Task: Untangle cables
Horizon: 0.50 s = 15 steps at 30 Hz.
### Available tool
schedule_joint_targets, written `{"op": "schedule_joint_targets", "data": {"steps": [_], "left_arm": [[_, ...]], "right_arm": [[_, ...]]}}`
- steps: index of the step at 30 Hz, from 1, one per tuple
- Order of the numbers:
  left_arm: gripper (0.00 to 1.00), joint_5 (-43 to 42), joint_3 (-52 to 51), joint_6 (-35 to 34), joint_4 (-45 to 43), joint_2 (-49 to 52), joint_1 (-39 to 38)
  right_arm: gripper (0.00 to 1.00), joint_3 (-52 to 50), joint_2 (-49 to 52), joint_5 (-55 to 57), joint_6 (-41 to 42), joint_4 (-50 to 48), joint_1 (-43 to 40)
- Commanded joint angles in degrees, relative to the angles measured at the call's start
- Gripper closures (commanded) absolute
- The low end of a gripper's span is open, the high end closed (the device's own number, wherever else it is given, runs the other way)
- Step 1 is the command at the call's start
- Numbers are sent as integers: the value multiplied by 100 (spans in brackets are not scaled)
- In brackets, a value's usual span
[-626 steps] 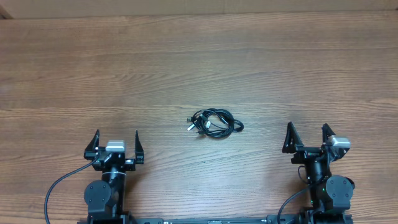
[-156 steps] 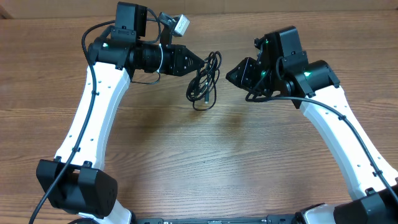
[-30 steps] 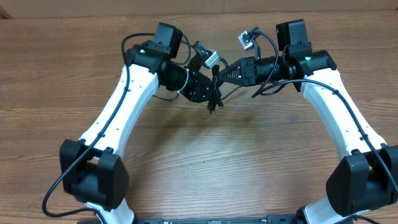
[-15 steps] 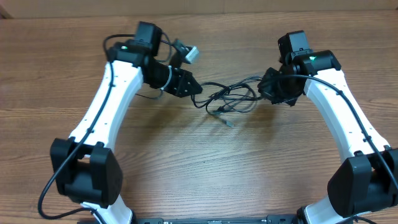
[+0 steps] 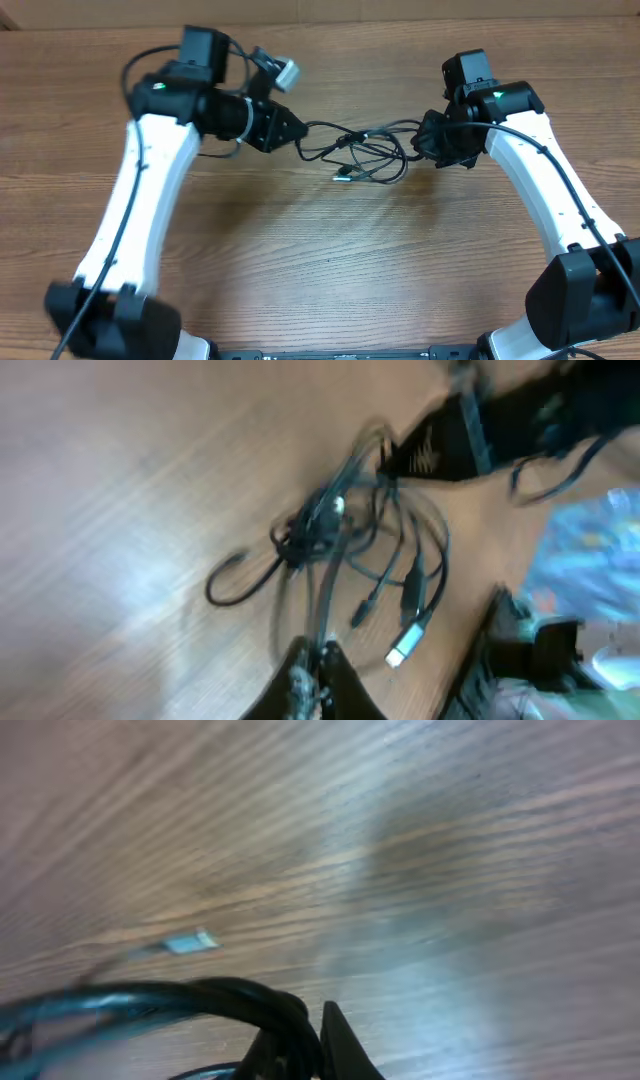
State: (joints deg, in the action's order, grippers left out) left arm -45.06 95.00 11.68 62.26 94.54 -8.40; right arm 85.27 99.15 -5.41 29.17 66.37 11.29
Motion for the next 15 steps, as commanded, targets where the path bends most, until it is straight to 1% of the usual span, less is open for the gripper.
{"op": "schedule_joint_targets", "data": {"steps": [1,5,6,8,9,10,11,13,14,15], "left_arm": [[96,-133,420,-474,-188,-1187,433],[96,-96,420,-575,-330,-1757,437],[96,-98,417,-605,-321,-1875,437],[96,-103,417,-640,-289,-1895,435],[96,-98,415,-636,-251,-1878,426],[96,-98,411,-636,-225,-1834,424],[96,-103,411,-636,-173,-1751,426],[96,-98,411,-634,-103,-1609,426],[96,-98,411,-634,-48,-1475,426],[96,-101,411,-634,-13,-1384,426]], "right_arm": [[96,-225,63,581,214,63,-140],[96,-601,96,566,210,-4,-140],[96,-627,96,457,136,7,-140],[96,-610,87,-66,-295,-87,-129],[96,-605,83,-468,-586,-190,-127],[93,-603,68,-942,-940,-297,-118],[90,-603,57,-1869,-1587,-452,-98],[82,-601,50,-3112,-2514,-540,-52],[77,-586,50,-3928,-3117,-514,-4],[75,-579,50,-4011,-3158,-507,2]]}}
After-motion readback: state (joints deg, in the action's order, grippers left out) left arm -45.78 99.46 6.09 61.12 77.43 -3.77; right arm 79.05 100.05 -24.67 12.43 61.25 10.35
